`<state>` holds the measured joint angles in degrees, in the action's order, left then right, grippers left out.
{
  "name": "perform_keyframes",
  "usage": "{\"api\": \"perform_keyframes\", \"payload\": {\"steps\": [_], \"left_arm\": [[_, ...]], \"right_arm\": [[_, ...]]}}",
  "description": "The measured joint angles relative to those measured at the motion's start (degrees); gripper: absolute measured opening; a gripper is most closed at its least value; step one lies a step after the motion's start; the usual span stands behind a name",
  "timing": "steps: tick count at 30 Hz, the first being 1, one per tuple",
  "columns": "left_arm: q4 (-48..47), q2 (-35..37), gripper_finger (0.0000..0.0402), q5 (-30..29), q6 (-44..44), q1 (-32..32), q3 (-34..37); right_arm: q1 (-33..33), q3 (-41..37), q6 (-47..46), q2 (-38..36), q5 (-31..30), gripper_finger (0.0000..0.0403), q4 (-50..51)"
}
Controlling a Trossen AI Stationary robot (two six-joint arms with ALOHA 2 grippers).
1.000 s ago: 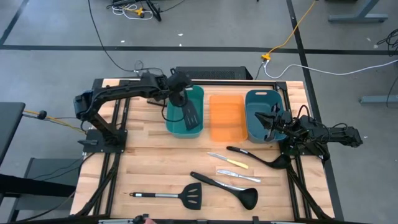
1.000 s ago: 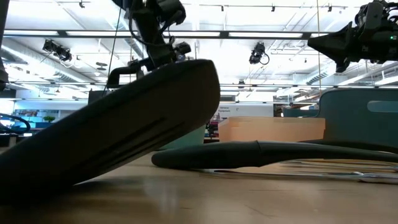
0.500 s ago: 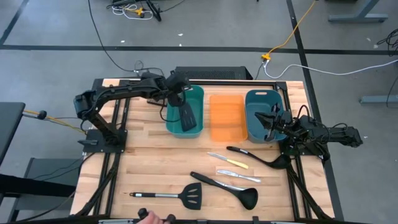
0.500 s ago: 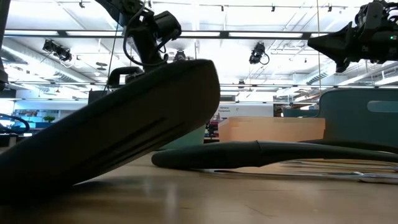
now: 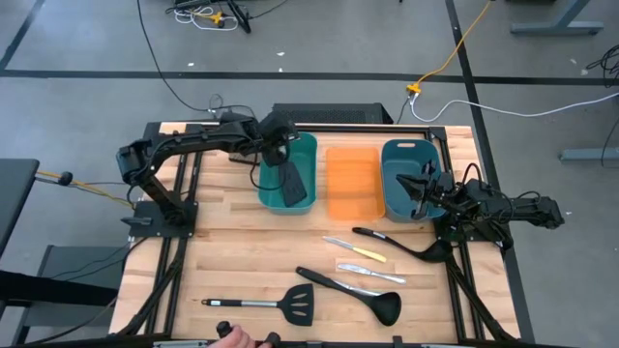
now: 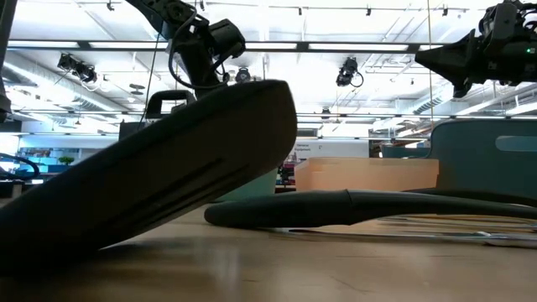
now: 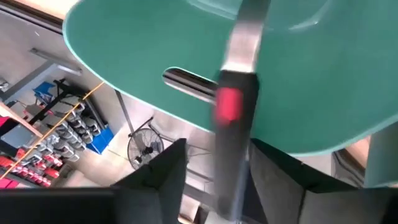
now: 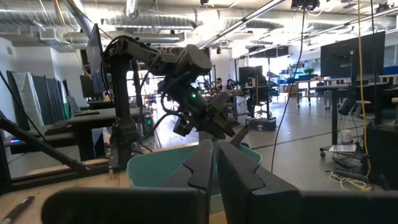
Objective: Pick & Place Kitchen Items
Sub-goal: Put the top black spatula into the green bin, then put the yellow table knife into the orange bin
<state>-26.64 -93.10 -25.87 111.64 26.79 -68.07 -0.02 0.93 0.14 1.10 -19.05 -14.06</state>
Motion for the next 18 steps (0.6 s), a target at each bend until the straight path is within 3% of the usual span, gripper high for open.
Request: {"api": "perform_keyframes", "payload": {"steps": [6, 13, 18], "left_arm": [[0.6, 0.0, 0.0199, -5.5, -0.4, -2.4, 0.0], [2.0, 0.4, 0.0179, -23.4, -6.2, -8.9, -2.3], [-1.6, 2.5, 0.0176, -32.1, -18.1, -15.1, -10.2]], "right_arm": [[0.0, 0.0, 0.1, 0.0, 0.0, 0.0032, 0.0], [0.0, 0.0, 0.1, 0.0, 0.0, 0.0032, 0.0], [0.0, 0.0, 0.0, 0.0, 0.0, 0.0032, 0.0]]}}
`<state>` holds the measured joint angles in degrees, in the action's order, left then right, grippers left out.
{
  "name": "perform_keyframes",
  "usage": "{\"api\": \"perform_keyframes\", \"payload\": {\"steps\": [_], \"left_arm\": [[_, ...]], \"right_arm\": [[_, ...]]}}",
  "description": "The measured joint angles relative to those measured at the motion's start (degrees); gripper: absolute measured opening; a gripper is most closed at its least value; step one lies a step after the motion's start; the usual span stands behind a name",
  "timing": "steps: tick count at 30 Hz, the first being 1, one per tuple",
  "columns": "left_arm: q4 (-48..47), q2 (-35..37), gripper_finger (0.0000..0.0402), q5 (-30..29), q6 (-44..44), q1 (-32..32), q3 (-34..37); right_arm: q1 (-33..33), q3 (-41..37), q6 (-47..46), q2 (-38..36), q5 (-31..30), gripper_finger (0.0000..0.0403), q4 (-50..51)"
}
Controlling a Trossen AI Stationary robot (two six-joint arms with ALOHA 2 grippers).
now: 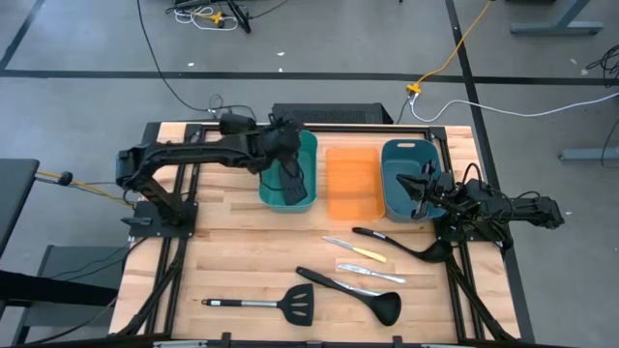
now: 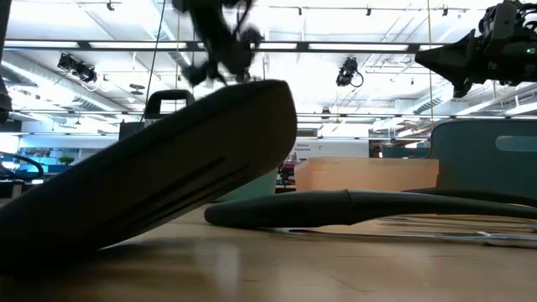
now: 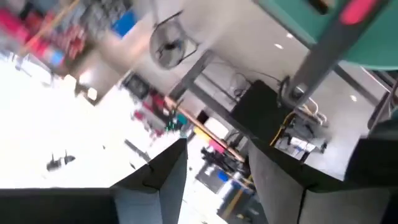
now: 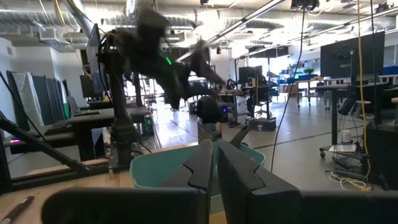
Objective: Pick & Place Kitchen Items
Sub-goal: Put the yellow table knife into the orange bin
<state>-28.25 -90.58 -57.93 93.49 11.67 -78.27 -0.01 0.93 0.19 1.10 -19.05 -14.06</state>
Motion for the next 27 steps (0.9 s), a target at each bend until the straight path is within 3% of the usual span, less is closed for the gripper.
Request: {"api": "perform_keyframes", "payload": {"steps": [4, 7, 9, 12, 15, 18, 21, 27], "left_arm": [[-13.2, 5.0, 0.0171, 1.4, -12.3, -4.6, -10.1], [-26.4, 8.5, 0.0154, 8.9, -28.5, -6.1, -18.7], [-36.0, 10.6, 0.0137, 19.4, -42.2, -5.7, -25.0], [-44.7, 14.0, 0.0102, 40.3, -61.6, -2.1, -30.6], [-47.0, 17.8, 0.0055, 56.1, -76.9, 1.7, -30.7], [-49.1, 22.2, 0.0010, 68.5, -82.9, 2.6, -27.3], [-45.5, 27.9, 0.0009, 69.5, -87.9, 0.6, -20.1], [-24.7, 41.9, 0.0005, 54.3, -100.3, -1.4, 2.3]], "right_arm": [[0.0, 0.0, 0.3, 0.0, 0.1, 0.0032, 0.0], [0.0, 0.0, 0.3, 0.0, 0.3, 0.0032, 0.0], [0.0, 0.0, 0.3, 0.0, 0.6, 0.0032, -0.1], [0.0, 0.0, 0.1, 0.0, 0.6, 0.0032, -0.1], [0.0, 0.0, 0.0, 0.0, 0.6, 0.0032, -0.2], [0.0, 0.0, 0.0, 0.0, 0.6, 0.0032, -0.3], [0.0, 0.0, -0.1, 0.0, 0.6, 0.0032, -0.4], [0.0, 0.0, -0.4, 0.0, 0.6, 0.0032, -0.4]]}}
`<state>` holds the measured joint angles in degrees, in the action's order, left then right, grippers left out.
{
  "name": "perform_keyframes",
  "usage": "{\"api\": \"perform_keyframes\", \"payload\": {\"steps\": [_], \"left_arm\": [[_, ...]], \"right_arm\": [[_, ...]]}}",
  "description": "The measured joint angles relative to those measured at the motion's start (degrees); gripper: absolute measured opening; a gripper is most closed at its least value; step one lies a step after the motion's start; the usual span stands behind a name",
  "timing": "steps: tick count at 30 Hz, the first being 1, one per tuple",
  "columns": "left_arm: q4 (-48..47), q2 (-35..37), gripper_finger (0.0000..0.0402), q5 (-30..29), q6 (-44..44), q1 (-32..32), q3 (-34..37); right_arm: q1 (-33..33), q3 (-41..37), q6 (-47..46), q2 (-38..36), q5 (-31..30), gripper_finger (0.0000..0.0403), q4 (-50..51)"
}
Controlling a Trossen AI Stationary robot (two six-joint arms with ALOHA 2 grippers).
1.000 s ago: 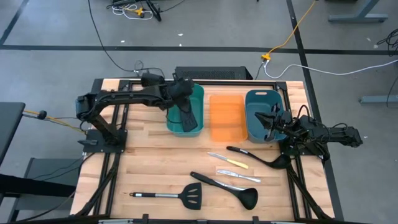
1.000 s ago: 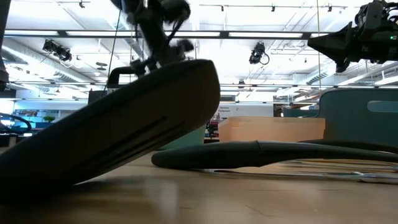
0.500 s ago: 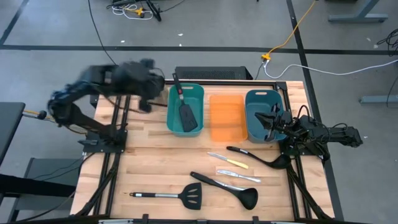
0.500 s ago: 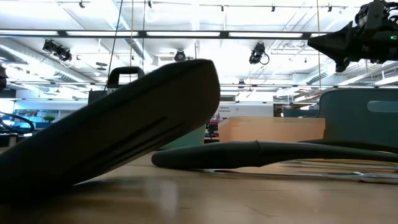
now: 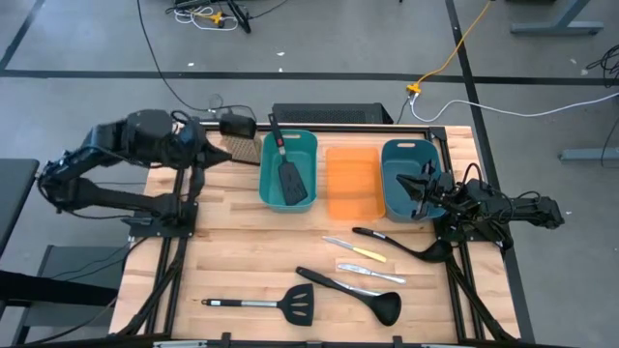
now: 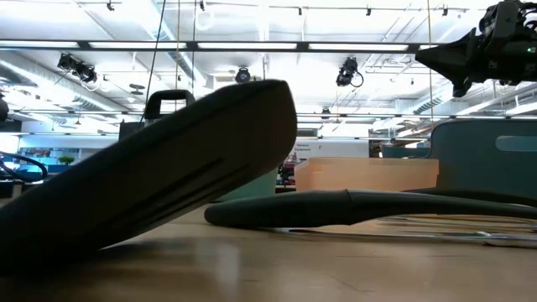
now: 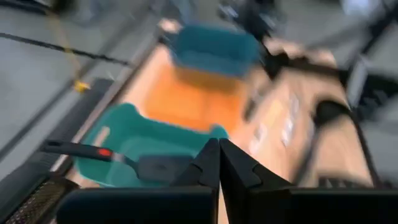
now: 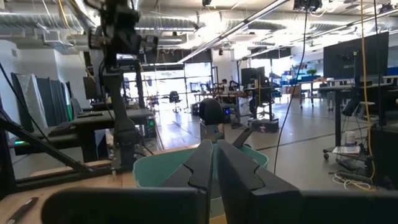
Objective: Pick & Place Kitchen Items
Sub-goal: Put the yellow table knife into the orange bin
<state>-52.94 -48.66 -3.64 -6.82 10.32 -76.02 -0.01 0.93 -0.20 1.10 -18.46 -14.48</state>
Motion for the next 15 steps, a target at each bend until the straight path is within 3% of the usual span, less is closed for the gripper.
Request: {"api": "perform_keyframes", "payload": {"steps": [2, 4, 8, 10, 13, 15], "left_arm": [[6.0, 4.5, 0.0005, -3.7, -3.4, 0.0, 8.0], [11.9, 8.5, 0.0004, -3.7, -5.6, 0.1, 16.3], [30.5, 13.1, 0.0003, 4.4, -4.9, -0.8, 31.8], [42.2, 13.7, 0.0003, 4.9, -3.7, -1.8, 38.8], [55.6, 13.9, 0.0002, 4.2, 0.9, -1.7, 45.6], [59.7, 14.7, 0.0002, 4.1, 3.2, -0.6, 48.5]], "right_arm": [[0.0, 0.0, -0.4, 0.0, 0.0, 0.0032, 0.0], [0.0, 0.0, -0.4, 0.0, 0.0, 0.0032, 0.0], [0.0, 0.0, -0.4, 0.0, 0.0, 0.0032, 0.0], [0.0, 0.0, -0.6, 0.0, 0.0, 0.0032, 0.0], [0.0, 0.0, -1.1, 0.0, 0.0, 0.0032, -0.1], [0.0, 0.0, -1.5, 0.0, 0.0, 0.0032, 0.0]]}}
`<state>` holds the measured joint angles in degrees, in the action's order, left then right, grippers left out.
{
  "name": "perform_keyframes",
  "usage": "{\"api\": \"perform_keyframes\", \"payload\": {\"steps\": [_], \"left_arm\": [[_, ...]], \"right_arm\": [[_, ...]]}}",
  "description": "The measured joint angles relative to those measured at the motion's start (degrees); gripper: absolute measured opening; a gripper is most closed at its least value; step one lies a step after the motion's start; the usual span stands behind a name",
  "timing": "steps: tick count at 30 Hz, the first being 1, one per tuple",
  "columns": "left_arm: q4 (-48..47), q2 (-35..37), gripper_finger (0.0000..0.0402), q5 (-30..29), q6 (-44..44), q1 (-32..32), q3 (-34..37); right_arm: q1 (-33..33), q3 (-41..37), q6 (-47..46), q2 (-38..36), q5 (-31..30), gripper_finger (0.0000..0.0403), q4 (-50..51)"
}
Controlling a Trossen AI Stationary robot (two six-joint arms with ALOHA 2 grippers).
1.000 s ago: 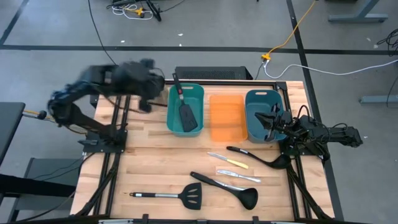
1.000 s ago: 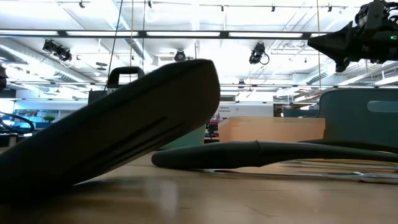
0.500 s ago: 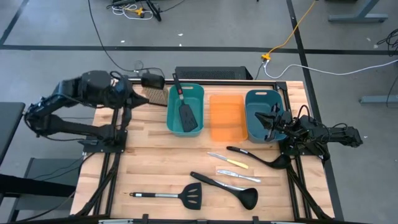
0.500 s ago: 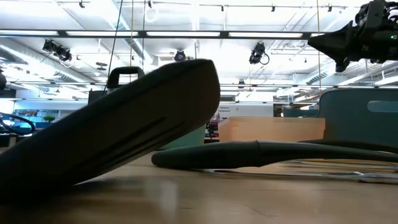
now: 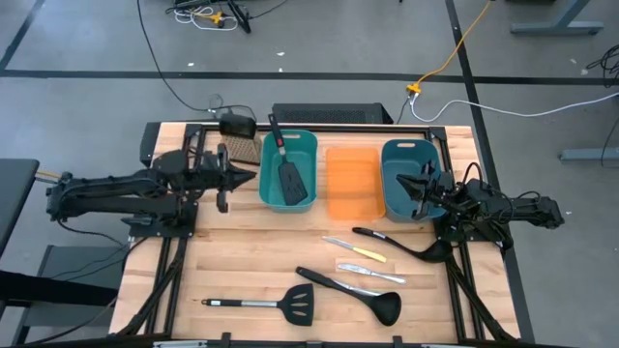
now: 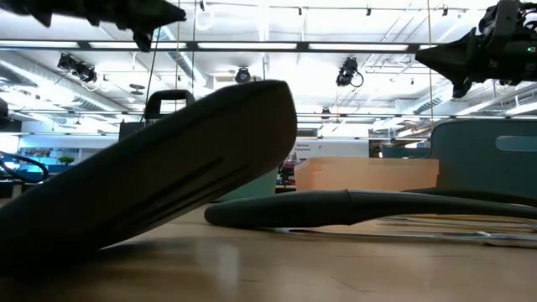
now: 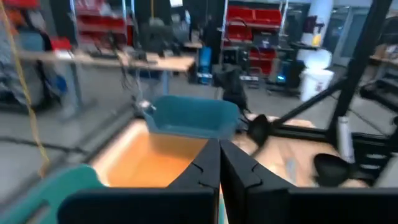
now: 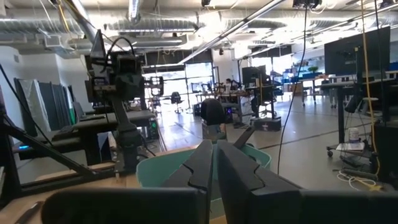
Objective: Pick & Place Kitchen Items
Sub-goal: Put the yellow table knife into the orange bin
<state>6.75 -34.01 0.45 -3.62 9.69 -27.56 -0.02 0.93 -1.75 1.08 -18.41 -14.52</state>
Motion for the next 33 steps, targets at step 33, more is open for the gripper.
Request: {"api": "perform_keyframes", "payload": {"steps": [33], "left_arm": [[-15.5, 29.6, 0.0002, 3.8, -0.2, 3.2, 13.3]], "right_arm": [[0.0, 0.0, -0.5, 0.1, 2.3, 0.0032, 1.8]]}}
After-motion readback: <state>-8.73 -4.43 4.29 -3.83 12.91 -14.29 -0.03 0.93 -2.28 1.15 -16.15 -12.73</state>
